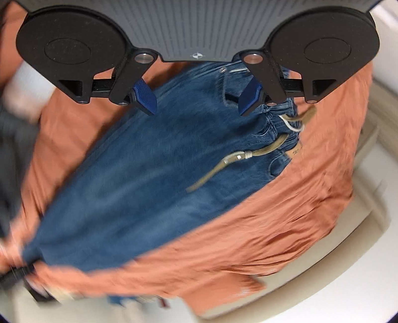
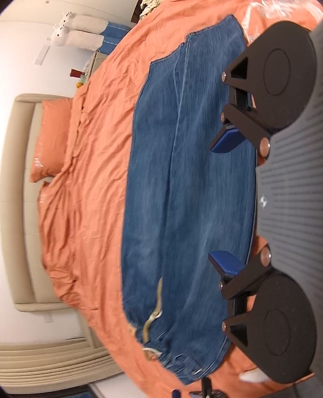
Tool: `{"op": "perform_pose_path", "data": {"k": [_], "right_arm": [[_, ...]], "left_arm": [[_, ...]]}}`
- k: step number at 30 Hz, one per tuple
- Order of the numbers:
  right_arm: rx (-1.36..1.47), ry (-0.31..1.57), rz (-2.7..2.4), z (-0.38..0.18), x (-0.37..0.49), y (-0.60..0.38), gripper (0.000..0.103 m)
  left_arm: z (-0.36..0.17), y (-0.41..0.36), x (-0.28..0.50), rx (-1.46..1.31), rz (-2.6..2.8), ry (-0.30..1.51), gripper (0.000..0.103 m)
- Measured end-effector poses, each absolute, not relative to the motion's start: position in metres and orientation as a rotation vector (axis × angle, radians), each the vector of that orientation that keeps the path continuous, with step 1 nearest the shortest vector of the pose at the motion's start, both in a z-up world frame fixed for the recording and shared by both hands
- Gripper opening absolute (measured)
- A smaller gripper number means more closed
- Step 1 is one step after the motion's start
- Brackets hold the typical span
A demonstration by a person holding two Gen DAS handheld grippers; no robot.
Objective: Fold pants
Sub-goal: 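Grasp the jeans waistband with the left gripper while the right gripper grasps the leg edge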
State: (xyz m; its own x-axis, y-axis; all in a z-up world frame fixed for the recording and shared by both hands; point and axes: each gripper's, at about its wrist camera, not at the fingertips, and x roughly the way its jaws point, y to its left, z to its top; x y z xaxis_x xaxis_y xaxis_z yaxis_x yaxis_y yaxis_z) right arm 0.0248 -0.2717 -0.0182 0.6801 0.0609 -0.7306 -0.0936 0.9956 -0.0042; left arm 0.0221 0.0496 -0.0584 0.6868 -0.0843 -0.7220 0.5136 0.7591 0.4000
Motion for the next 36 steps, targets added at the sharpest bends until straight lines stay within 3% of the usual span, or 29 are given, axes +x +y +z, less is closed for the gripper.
{"op": "perform_pose_path", "data": {"k": [4, 9, 12, 16, 19, 23, 26, 36], "right_arm": [[-0.100, 0.853, 0.093, -0.020, 0.032, -0.290, 0.075], [-0.218, 0.910, 0.074, -0.024, 0.036, -0.313, 0.044], [-0.242, 0.931, 0.044, -0.022, 0.035, -0.335, 0.036], [-0.267, 0.953, 0.022, -0.021, 0.035, -0.364, 0.031], [-0.332, 0.976, 0.016, -0.024, 0.035, -0.388, 0.027], [-0.414, 1.053, -0.013, -0.036, 0.034, -0.428, 0.026], [-0.448, 1.081, -0.001, -0.051, 0.030, -0.455, 0.018], [-0.738, 1.107, 0.017, -0.139, 0.047, -0.504, 0.019]], "left_arm": [[-0.091, 0.056, 0.025, 0.844, -0.417, 0.755, 0.085], [-0.128, 0.058, 0.029, 1.057, -0.465, 0.773, 0.081], [-0.149, 0.055, 0.032, 1.170, -0.466, 0.757, 0.063], [-0.165, 0.049, 0.030, 1.259, -0.481, 0.727, 0.031], [-0.163, 0.049, 0.028, 1.249, -0.440, 0.678, 0.019], [-0.133, 0.052, 0.035, 1.094, -0.335, 0.626, 0.018], [-0.104, 0.054, 0.046, 0.947, -0.254, 0.591, 0.014], [-0.045, 0.046, 0.089, 0.685, -0.120, 0.589, 0.010]]}}
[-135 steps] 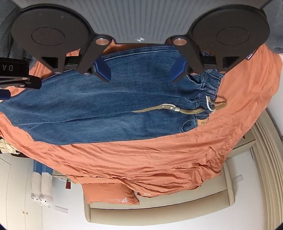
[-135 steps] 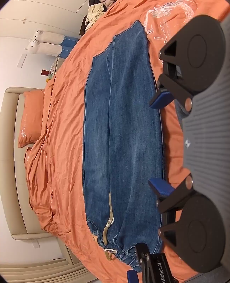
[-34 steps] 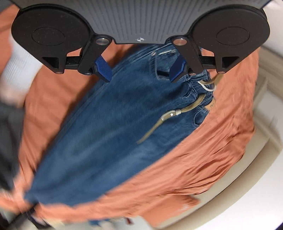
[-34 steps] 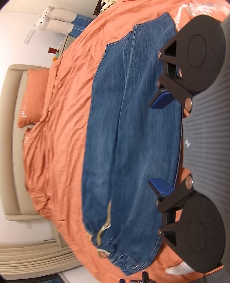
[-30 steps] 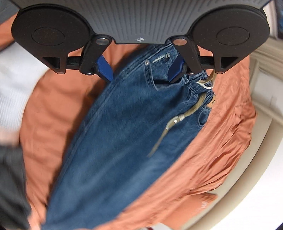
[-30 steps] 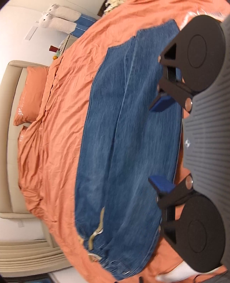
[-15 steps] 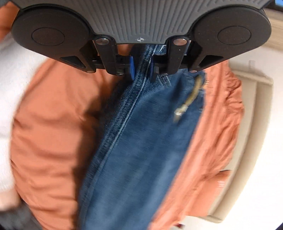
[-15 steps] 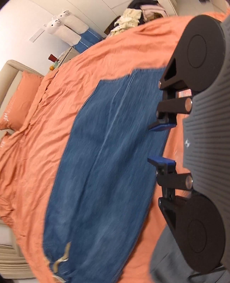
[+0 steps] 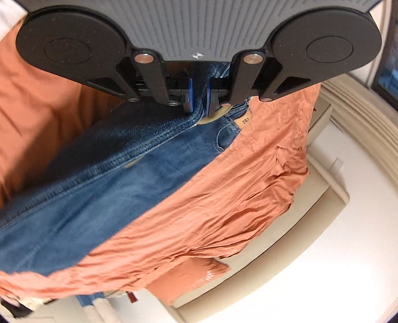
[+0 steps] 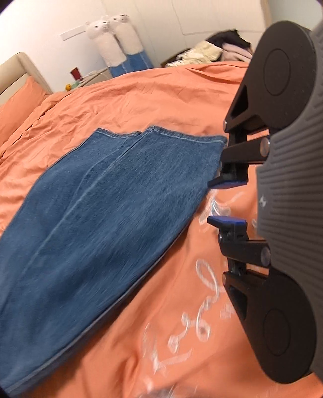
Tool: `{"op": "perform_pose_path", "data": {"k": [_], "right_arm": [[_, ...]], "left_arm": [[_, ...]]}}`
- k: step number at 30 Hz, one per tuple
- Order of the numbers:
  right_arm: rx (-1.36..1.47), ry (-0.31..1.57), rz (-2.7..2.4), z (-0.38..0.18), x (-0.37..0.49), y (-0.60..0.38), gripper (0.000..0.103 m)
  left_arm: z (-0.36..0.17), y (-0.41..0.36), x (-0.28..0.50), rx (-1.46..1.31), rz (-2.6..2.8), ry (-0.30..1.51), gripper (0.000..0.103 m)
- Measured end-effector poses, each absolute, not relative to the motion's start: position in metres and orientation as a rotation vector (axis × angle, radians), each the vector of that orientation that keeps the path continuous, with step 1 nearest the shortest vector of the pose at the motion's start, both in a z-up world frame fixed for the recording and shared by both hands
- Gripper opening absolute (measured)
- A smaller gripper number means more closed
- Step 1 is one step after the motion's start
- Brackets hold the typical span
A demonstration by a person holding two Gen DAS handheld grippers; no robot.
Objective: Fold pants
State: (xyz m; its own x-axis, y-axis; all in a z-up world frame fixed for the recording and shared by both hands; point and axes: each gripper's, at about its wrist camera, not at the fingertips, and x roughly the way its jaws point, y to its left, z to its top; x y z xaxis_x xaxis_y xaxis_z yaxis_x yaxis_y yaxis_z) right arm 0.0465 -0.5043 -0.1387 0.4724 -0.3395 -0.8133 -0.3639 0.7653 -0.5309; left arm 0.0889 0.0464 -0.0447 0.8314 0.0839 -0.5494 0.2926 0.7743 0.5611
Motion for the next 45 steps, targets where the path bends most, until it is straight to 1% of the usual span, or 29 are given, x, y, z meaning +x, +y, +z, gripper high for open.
{"op": "perform_pose_path", "data": {"k": [4, 6, 8, 9, 11, 12, 14, 18, 21, 24, 28, 36, 40, 45], "right_arm": [[-0.825, 1.111, 0.034, -0.165, 0.059, -0.513, 0.020], [-0.839, 1.092, 0.030, -0.173, 0.064, -0.515, 0.021], [-0.833, 1.053, 0.009, -0.174, 0.066, -0.517, 0.019], [-0.831, 1.031, -0.004, -0.173, 0.067, -0.517, 0.012], [-0.836, 0.987, -0.038, -0.167, 0.066, -0.519, 0.002], [-0.832, 0.956, -0.062, -0.160, 0.066, -0.519, 0.000], [-0.791, 0.899, -0.120, -0.136, 0.068, -0.519, 0.000], [-0.685, 0.749, -0.228, -0.063, 0.070, -0.515, 0.000], [-0.652, 0.692, -0.272, -0.020, 0.074, -0.512, 0.000], [-0.630, 0.692, -0.304, -0.002, 0.094, -0.510, 0.000], [-0.671, 0.767, -0.306, -0.021, 0.144, -0.504, 0.000], [-0.731, 0.852, -0.304, -0.066, 0.267, -0.511, 0.000], [-0.765, 0.909, -0.282, -0.098, 0.332, -0.514, 0.000], [-0.806, 1.000, -0.232, -0.160, 0.394, -0.510, 0.000]], "left_arm": [[-0.037, 0.044, 0.088, 0.636, -0.083, 0.609, 0.010], [-0.036, 0.043, 0.090, 0.621, -0.067, 0.610, 0.010], [-0.036, 0.041, 0.086, 0.610, -0.050, 0.613, 0.010], [-0.036, 0.041, 0.085, 0.611, -0.042, 0.610, 0.010], [-0.035, 0.041, 0.085, 0.604, -0.028, 0.607, 0.010], [-0.034, 0.043, 0.085, 0.595, -0.019, 0.605, 0.009], [-0.029, 0.045, 0.084, 0.580, -0.001, 0.591, 0.009], [-0.009, 0.053, 0.080, 0.558, 0.030, 0.532, 0.007], [0.012, 0.061, 0.081, 0.512, 0.029, 0.504, 0.007], [0.022, 0.062, 0.096, 0.525, 0.012, 0.486, 0.007], [0.012, 0.057, 0.145, 0.569, 0.002, 0.547, 0.007], [-0.012, 0.044, 0.257, 0.624, -0.012, 0.643, 0.007], [-0.045, 0.035, 0.320, 0.665, -0.017, 0.740, 0.007], [-0.109, 0.027, 0.372, 0.736, -0.035, 0.847, 0.007]]}}
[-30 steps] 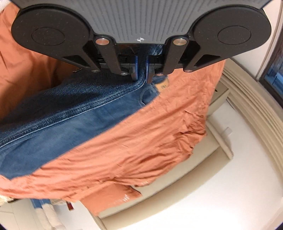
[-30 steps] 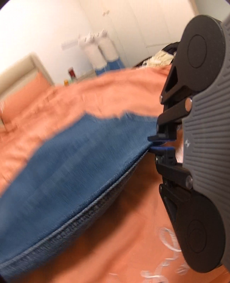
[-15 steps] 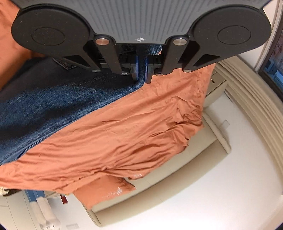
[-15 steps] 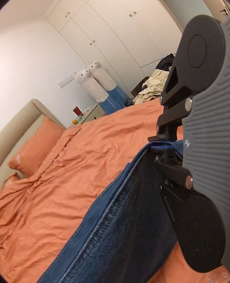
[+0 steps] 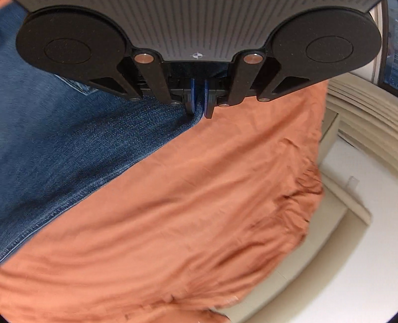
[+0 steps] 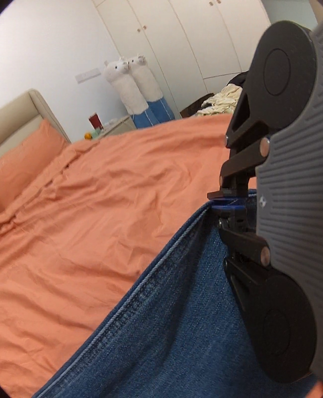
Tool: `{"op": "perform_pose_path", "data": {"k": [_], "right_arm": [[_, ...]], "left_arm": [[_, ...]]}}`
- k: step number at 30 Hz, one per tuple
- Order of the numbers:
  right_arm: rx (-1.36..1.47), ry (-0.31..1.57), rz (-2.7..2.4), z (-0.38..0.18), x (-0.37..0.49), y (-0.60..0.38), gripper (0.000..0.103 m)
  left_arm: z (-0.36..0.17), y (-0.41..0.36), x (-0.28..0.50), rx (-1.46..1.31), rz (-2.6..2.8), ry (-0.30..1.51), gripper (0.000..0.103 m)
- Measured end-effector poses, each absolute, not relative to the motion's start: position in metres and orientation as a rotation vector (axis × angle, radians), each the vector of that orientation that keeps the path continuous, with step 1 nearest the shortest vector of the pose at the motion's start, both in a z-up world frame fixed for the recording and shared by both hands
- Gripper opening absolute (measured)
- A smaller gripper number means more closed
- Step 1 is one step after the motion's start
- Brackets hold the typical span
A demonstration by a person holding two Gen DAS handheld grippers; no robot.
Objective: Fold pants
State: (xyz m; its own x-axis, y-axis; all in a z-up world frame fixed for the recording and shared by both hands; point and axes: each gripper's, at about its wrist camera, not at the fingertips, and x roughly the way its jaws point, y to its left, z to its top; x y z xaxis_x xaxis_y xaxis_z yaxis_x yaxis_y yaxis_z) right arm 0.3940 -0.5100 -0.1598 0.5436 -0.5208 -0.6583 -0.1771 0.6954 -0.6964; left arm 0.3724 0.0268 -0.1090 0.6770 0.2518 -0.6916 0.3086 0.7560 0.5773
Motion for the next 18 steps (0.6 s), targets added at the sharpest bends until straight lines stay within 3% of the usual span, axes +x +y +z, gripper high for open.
{"op": "perform_pose_path", "data": {"k": [8, 18], "right_arm": [[-0.811, 1.060, -0.208, -0.210, 0.418, -0.508, 0.000], [-0.741, 0.925, -0.305, -0.143, 0.383, -0.510, 0.000]], "left_arm": [[-0.157, 0.035, 0.382, 0.734, -0.035, 0.881, 0.007], [-0.091, 0.027, 0.359, 0.684, 0.009, 0.712, 0.007]]}}
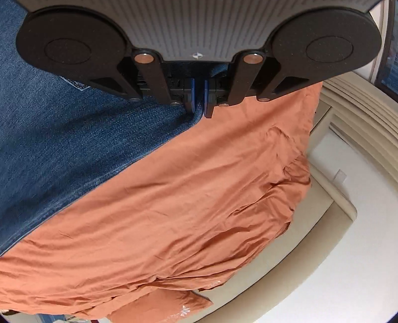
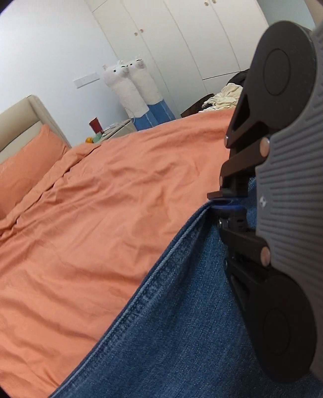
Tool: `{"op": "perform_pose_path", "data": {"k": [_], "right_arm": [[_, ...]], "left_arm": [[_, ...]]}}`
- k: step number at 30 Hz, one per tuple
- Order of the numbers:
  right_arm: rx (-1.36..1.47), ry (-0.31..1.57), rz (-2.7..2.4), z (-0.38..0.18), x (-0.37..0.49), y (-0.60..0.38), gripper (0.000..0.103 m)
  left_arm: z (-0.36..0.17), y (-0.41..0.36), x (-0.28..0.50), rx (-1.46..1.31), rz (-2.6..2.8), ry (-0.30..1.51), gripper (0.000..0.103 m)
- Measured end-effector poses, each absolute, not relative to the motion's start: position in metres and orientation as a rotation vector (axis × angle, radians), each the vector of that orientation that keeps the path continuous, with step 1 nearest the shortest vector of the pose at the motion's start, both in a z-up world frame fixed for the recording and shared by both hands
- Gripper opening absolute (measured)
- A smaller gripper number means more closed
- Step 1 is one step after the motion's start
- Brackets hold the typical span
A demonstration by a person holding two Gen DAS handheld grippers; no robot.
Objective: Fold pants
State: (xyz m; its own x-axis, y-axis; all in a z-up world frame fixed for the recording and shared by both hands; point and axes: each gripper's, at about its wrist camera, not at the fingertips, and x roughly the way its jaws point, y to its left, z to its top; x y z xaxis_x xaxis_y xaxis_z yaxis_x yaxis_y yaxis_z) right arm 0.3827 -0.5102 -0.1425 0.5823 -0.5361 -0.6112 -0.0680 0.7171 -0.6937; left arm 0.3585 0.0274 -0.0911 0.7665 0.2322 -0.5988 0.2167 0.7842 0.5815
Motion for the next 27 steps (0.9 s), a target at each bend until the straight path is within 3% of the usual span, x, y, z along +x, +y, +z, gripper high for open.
{"op": "perform_pose_path", "data": {"k": [12, 15, 17, 19, 20, 21, 27], "right_arm": [[-0.736, 1.007, -0.330, -0.194, 0.430, -0.509, 0.000], [-0.732, 1.022, -0.326, -0.203, 0.435, -0.509, 0.000], [-0.712, 1.019, -0.335, -0.203, 0.437, -0.511, 0.000], [-0.694, 1.003, -0.349, -0.197, 0.437, -0.510, 0.015], [-0.687, 0.986, -0.355, -0.192, 0.435, -0.508, 0.035], [-0.680, 0.966, -0.359, -0.184, 0.432, -0.506, 0.047], [-0.492, 0.916, -0.238, -0.138, 0.407, -0.459, 0.047]], "left_arm": [[-0.149, 0.026, 0.404, 0.712, 0.002, 0.817, 0.008], [-0.158, 0.026, 0.410, 0.724, -0.003, 0.847, 0.021], [-0.156, 0.028, 0.410, 0.716, -0.008, 0.844, 0.047], [-0.146, 0.032, 0.406, 0.664, -0.018, 0.829, 0.072], [-0.137, 0.036, 0.404, 0.628, -0.026, 0.817, 0.075], [-0.128, 0.040, 0.402, 0.596, -0.027, 0.813, 0.075], [-0.074, 0.088, 0.365, 0.406, -0.004, 0.816, 0.075]]}}
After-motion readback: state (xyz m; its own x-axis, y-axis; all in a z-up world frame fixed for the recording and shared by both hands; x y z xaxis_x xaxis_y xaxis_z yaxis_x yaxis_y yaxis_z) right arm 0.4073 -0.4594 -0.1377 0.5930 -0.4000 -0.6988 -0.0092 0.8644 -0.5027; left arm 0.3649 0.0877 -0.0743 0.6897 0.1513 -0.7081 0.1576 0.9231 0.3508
